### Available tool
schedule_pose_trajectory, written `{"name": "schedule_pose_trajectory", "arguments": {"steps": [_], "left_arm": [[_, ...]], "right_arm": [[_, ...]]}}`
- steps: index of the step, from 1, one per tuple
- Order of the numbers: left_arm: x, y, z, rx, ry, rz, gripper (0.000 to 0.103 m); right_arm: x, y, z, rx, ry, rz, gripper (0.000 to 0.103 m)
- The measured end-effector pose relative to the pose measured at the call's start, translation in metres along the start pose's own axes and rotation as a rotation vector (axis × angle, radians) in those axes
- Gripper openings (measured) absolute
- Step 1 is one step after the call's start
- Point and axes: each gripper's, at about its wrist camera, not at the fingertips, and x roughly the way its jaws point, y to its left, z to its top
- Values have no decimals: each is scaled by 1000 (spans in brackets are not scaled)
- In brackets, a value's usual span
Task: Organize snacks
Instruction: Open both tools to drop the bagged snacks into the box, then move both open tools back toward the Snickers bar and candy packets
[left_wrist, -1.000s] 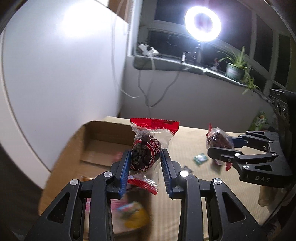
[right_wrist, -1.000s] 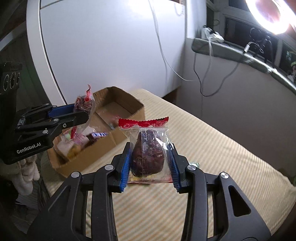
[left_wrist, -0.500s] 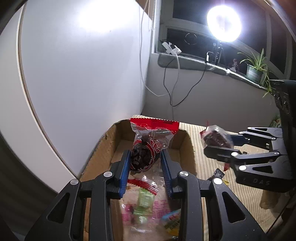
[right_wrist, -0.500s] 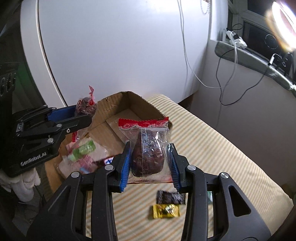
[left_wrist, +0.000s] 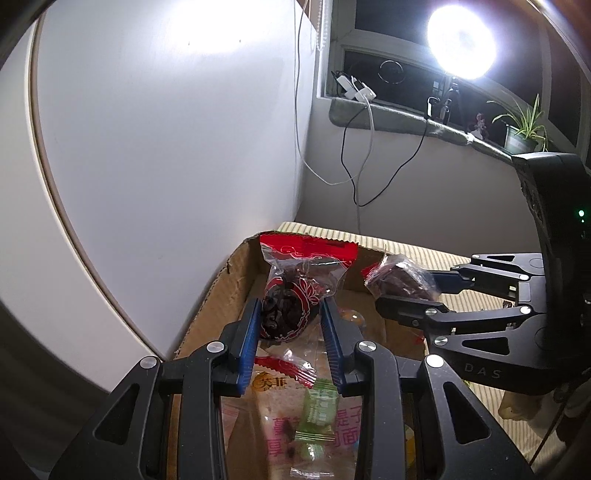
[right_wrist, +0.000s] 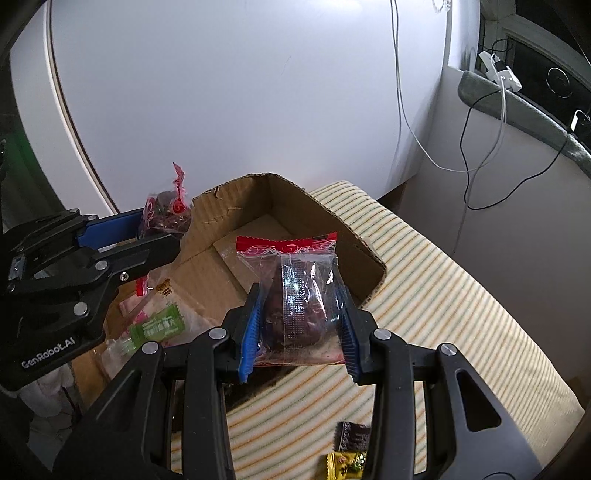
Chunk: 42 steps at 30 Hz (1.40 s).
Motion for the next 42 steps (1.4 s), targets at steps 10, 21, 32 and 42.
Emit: {"name": "schedule_pose_trajectory", "arguments": {"steps": [10, 21, 32, 42], "left_arm": [[5, 1, 3, -3, 8, 18, 33], [-3, 2, 5, 5, -11, 45, 53], [-22, -10, 5, 28, -39, 54, 68], [-39, -35, 4, 42, -59, 19, 73]], "right_arm": [[5, 8, 1, -27, -3, -2, 45], [-11, 4, -2, -37, -42, -50, 85], [-36, -8, -14, -11, -65, -90, 90], [-74, -27, -31, 27, -95, -119, 91]]}}
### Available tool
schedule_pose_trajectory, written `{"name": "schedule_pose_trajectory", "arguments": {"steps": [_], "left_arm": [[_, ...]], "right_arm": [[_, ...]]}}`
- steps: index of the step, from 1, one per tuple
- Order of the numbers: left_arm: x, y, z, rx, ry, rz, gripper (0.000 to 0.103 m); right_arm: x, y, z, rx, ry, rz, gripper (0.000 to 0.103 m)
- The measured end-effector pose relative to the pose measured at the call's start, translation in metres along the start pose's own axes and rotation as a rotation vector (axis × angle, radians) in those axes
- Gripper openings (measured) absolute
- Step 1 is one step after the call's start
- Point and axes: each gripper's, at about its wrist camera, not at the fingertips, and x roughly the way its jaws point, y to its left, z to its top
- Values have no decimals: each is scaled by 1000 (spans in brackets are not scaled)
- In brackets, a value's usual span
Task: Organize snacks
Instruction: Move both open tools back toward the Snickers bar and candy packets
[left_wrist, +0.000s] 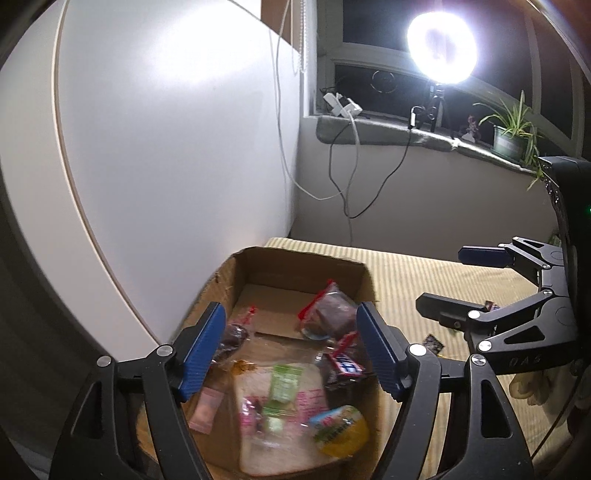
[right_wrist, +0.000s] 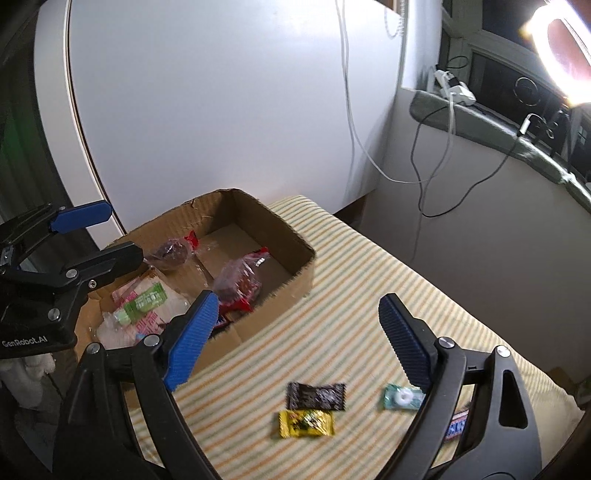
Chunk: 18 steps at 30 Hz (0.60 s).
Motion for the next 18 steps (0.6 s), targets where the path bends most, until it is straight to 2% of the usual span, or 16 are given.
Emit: {"name": "schedule_pose_trajectory", "arguments": {"steps": [10, 16, 18], "left_arm": [[-9, -39, -6, 21, -3, -115, 73], [-2, -68, -19, 39, 42, -191, 73], [1, -76, -24, 47, 60, -209, 68]], "right_arm": [[-36, -46, -34, 52, -32, -74, 94], [-54, -80, -62, 76, -25, -134, 94], [-59, -92, -74, 88, -16, -156, 94]]}}
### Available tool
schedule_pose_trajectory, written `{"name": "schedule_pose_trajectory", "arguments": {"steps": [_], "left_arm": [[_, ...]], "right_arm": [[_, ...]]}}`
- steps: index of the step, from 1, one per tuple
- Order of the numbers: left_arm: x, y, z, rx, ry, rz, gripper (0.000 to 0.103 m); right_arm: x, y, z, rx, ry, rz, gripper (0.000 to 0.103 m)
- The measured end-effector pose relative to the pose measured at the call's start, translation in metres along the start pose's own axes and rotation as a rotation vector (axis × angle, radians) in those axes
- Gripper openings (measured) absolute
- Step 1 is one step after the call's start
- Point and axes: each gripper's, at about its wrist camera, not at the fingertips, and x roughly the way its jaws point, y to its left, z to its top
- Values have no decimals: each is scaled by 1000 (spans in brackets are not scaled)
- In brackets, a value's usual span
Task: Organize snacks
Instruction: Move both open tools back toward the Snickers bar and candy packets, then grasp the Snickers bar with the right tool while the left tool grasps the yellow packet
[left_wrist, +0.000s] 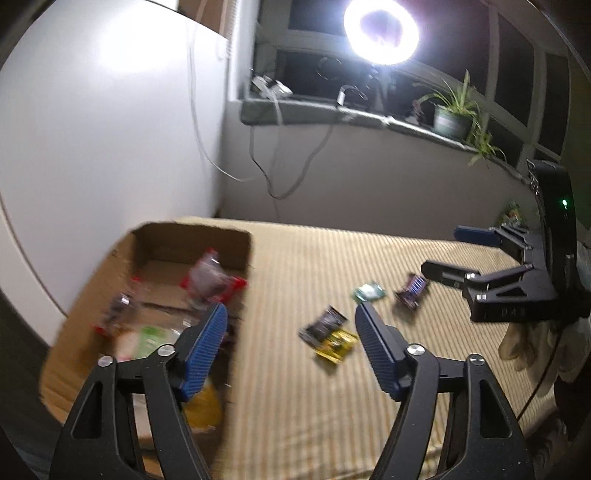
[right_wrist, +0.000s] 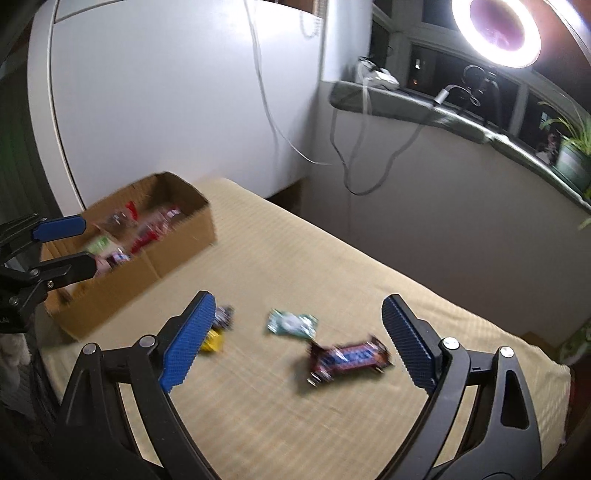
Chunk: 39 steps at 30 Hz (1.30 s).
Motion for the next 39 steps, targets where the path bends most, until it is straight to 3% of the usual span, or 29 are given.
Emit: {"name": "schedule_pose_trajectory", "arguments": {"steps": [5, 7, 18, 27, 29, 31, 39], "left_arm": [[18, -15, -12, -8, 57, -54, 63], [25, -20, -17, -9, 82, -69, 56], [61, -22, -32, -21, 181, -85, 51], [77, -23, -31, 3, 205, -90, 51], [80, -25, -30, 11, 210, -96, 51], [83, -27, -31, 20, 214, -99, 47], [92, -35, -34, 44, 248, -148, 31]], "right_arm": [[2, -28, -23, 39, 42, -11, 94], [4, -33, -32, 51, 58, -8, 94], [42, -35, -53, 135, 178, 88, 94], [70, -76, -45, 472, 231, 164, 93], [79, -82, -44, 514, 258, 166, 86], [86, -82, -43, 515, 281, 145, 79], [99, -62, -32, 389, 301, 79, 77]]}}
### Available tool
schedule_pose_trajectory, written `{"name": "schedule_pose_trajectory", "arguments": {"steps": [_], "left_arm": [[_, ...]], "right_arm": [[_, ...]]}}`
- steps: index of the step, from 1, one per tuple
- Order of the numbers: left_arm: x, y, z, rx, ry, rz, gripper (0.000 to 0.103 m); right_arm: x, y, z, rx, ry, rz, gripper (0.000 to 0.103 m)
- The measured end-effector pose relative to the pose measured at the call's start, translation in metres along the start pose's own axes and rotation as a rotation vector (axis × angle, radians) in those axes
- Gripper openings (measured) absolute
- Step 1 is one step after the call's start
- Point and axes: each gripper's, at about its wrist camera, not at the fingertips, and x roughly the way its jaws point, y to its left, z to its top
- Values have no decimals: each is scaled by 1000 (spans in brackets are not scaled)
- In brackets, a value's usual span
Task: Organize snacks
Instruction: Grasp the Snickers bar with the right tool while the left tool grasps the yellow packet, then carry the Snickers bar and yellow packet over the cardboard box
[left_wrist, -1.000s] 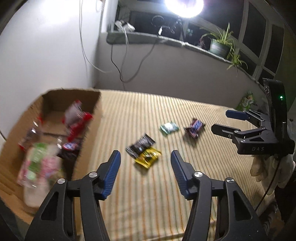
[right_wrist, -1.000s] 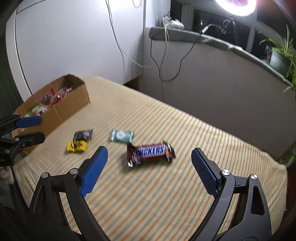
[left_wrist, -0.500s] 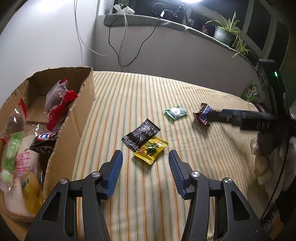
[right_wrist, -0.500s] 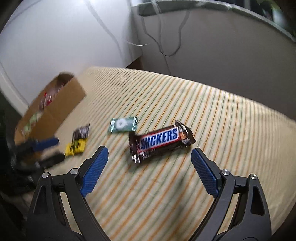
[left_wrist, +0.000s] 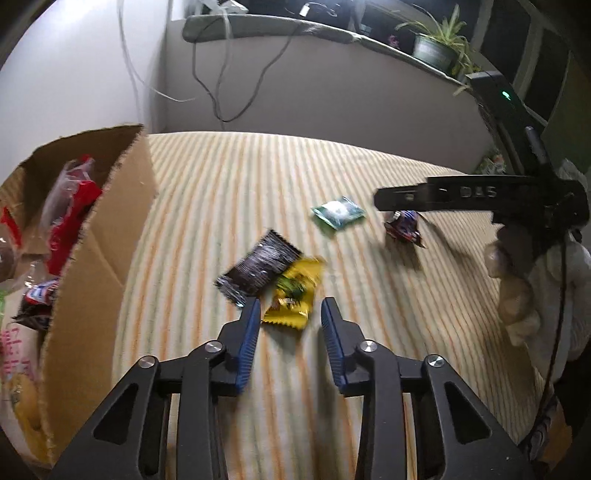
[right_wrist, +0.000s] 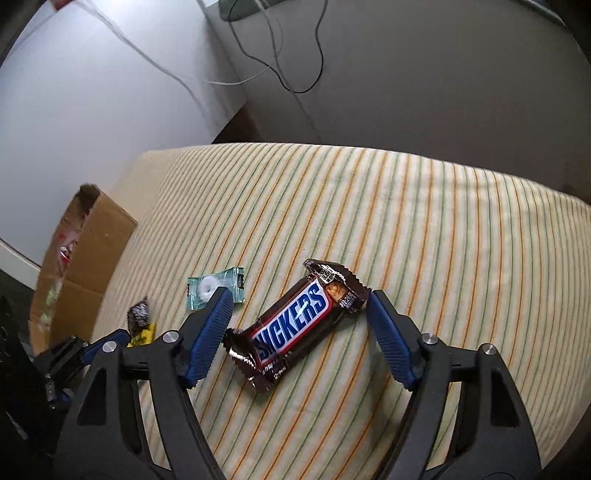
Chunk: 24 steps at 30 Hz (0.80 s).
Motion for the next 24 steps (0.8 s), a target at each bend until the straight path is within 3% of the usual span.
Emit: {"name": "schedule_pose_trajectory", "arguments": {"steps": [9, 14, 16, 24], "left_arm": [[3, -12, 7, 30, 6, 34, 31], [19, -28, 12, 94, 30, 79, 31], [20, -26, 11, 97, 21, 85, 24], [15, -30, 10, 93, 2, 72, 23]], "right_arm": [[1, 20, -10, -148, 28, -103, 70], [-1, 21, -16, -199, 32, -155, 50], [-7, 16, -19, -202, 30, -157, 39], [-19, 5, -25, -166, 12, -124, 30]]}}
